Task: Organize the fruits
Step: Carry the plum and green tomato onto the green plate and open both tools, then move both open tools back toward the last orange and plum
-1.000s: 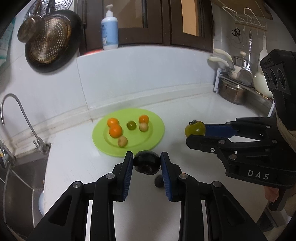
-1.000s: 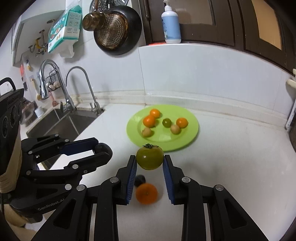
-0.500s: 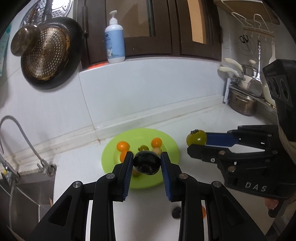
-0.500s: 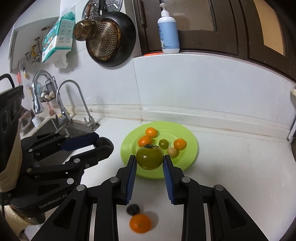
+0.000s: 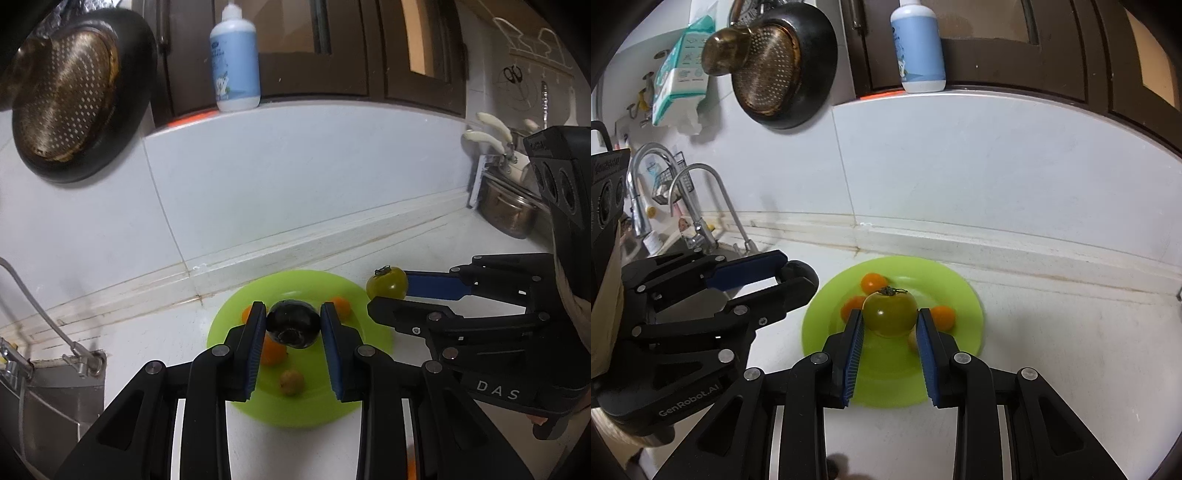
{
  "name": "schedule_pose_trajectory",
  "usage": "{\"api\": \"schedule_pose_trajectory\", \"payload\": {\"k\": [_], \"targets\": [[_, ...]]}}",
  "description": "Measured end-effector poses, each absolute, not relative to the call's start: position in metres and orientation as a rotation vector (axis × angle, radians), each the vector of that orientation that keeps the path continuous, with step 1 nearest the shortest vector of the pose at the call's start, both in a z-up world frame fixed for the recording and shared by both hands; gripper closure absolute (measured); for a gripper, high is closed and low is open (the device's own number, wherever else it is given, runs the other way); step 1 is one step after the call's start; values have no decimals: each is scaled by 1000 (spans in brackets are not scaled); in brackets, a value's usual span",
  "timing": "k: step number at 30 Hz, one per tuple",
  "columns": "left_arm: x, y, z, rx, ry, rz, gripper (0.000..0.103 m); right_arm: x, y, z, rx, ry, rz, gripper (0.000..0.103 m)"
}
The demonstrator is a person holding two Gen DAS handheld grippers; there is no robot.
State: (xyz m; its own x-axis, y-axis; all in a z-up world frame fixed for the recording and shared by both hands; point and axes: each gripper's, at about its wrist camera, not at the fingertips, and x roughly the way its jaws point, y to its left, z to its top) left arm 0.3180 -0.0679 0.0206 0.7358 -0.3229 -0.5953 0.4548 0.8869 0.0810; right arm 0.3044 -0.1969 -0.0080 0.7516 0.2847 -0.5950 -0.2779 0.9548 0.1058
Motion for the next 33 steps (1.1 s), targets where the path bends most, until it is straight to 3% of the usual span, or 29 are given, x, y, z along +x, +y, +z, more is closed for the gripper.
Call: {"api": "schedule_pose_trajectory", "payload": {"k": [26,28,33], "targets": [[405,-71,-43,207,746,-419,72,399,-197,-63,41,754,305,72],[406,-70,-43,207,745,-414,64,401,-198,-65,52,763,304,72],[397,-66,-34,215,714,-392,58,398,-202,-63,69,752,287,66]]}}
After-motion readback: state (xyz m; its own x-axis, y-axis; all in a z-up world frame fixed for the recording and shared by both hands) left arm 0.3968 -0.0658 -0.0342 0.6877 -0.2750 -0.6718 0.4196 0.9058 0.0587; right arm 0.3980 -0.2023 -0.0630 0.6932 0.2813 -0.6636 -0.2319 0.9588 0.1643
